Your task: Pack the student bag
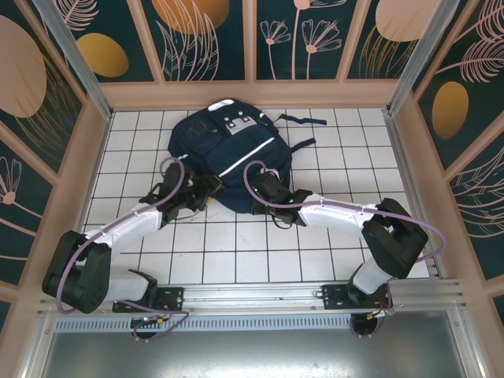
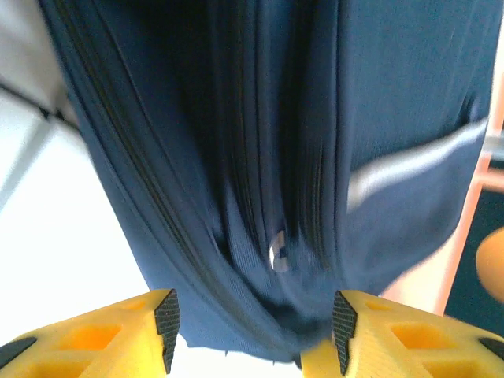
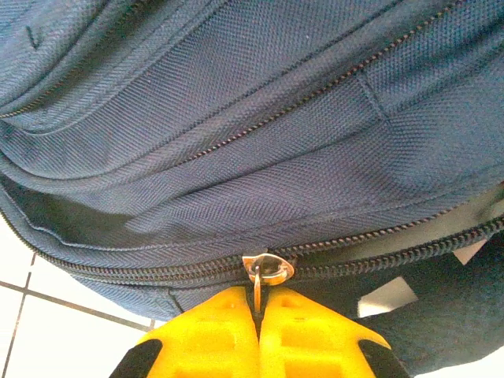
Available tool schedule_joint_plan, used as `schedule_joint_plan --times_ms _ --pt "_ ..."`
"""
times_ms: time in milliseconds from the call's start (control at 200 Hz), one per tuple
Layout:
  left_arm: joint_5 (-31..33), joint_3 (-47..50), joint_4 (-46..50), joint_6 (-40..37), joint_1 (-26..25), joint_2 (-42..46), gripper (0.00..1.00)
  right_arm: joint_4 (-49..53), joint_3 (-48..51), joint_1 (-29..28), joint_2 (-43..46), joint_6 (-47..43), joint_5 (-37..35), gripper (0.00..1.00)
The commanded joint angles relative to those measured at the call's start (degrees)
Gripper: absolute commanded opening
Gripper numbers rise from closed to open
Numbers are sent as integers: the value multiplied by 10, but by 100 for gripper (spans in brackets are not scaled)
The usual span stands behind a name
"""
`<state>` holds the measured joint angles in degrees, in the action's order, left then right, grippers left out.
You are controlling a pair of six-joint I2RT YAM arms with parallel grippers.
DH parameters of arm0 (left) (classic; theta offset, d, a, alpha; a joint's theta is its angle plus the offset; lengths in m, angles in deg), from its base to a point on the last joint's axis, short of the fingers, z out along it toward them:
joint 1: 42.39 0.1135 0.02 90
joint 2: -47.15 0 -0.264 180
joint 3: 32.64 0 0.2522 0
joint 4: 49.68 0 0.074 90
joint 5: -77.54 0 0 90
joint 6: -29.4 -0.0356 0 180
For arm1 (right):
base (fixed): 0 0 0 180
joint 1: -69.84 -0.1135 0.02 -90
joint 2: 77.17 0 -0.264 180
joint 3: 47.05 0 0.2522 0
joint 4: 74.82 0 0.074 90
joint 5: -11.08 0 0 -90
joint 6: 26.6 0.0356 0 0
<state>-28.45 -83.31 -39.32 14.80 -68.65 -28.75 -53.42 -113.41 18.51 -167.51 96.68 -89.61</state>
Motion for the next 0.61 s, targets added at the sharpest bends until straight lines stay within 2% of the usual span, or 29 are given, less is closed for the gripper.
schedule_joint_plan --times_ms 0,95,250,280,325,360,405,520,600 --pt "23 5 -48 97 -52 -18 58 -39 -2 -2 6 -13 25 0" --pt "46 -13 -68 110 -80 -47 62 -51 8 -3 12 -18 33 0" --pt "68 -47 -88 108 -94 -92 58 -50 10 -13 20 -21 30 0" --pt "73 -52 -82 106 -96 -100 53 -51 11 -15 22 -22 26 0" --pt "74 -51 -89 104 -97 -111 38 -50 11 -18 24 -22 23 0" --pt "74 -50 -92 105 -96 -115 19 -49 12 -19 26 -21 21 0" --pt "87 -51 -77 103 -97 -113 0 -43 13 -20 28 -19 15 0" --pt "143 -52 6 87 -88 -77 0 -20 22 -13 41 -19 -21 0" --pt "169 -37 54 71 -61 -36 0 -7 37 8 55 -19 -33 0"
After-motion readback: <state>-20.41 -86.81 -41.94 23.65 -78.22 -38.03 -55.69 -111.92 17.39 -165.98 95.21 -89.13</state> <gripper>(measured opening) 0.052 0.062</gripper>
